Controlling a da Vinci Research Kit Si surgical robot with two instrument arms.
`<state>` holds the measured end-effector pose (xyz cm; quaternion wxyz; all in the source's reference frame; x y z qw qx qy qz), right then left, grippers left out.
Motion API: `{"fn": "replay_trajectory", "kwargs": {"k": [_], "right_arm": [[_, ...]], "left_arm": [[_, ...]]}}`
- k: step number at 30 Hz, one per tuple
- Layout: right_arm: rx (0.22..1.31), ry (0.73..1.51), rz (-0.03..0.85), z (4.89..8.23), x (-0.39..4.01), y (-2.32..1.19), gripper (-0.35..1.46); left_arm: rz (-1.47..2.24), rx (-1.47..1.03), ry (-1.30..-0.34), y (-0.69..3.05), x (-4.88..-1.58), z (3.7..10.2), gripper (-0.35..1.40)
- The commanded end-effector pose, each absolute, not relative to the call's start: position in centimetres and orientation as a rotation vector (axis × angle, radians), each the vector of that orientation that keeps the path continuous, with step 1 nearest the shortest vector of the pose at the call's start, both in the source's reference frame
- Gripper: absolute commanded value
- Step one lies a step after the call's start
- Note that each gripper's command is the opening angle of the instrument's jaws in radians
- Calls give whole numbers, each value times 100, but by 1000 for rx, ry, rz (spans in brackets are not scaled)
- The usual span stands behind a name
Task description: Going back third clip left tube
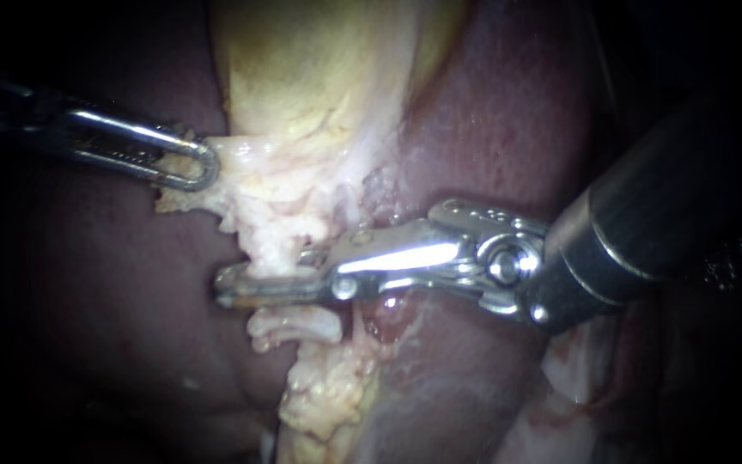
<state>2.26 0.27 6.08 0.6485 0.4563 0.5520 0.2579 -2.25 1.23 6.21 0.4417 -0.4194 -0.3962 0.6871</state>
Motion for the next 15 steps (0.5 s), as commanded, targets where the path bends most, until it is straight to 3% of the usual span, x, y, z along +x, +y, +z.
{"fn": "replay_trajectory", "kwargs": {"k": [1, 4, 7, 10, 15], "right_arm": [[1041, 1255, 585, 609, 226, 27, -35], [1066, 1252, 558, 610, 226, 27, -35], [1082, 1271, 539, 616, 228, 26, 5], [1070, 1289, 547, 627, 232, 26, 30], [1039, 1303, 557, 649, 241, 31, 45]], "left_arm": [[1706, -1041, -983, 123, -225, 621, -35], [1706, -1041, -983, 123, -225, 621, -35], [1706, -1041, -983, 123, -225, 621, -35], [1706, -1041, -983, 123, -225, 620, -35], [1706, -1041, -982, 123, -225, 620, -35]]}}
